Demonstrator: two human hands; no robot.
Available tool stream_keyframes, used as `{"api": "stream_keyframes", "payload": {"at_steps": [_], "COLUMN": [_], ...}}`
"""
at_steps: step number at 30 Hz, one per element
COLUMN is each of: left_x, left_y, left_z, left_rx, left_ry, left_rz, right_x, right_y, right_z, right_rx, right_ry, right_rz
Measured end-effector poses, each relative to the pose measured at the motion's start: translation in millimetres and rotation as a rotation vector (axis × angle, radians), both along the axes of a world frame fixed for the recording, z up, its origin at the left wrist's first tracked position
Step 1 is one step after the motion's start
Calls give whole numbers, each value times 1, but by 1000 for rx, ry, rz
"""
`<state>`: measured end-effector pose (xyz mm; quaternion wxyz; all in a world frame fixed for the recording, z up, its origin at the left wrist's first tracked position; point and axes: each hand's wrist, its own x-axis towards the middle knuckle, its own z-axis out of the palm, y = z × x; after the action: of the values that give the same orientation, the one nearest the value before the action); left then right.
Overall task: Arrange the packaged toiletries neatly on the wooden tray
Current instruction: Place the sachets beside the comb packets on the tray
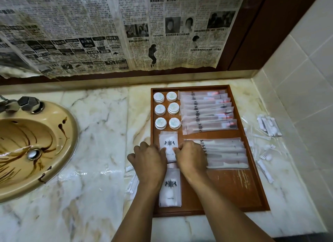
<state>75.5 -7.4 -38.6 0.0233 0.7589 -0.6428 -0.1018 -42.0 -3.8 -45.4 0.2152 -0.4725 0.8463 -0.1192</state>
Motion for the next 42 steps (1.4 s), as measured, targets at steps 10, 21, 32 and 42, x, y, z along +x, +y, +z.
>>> {"api": "stream_keyframes", "payload": {"at_steps": [10,21,32,42], "left_x": [4,5,24,76], "left_y": [-2,0,10,39], "left_z": [-12,-17,-18,-10], "left_rx": [61,26,10,-153], "left_ry": [136,192,510,704], "left_rz": [10,18,-40,78], "right_x": [5,10,5,-16], "right_y": [0,10,17,42], "right_z": [1,4,11,14], "right_rx": [32,-11,-26,-154], "right_ry": [1,68,-16,-162], "right_rz": [42,93,58,113]}}
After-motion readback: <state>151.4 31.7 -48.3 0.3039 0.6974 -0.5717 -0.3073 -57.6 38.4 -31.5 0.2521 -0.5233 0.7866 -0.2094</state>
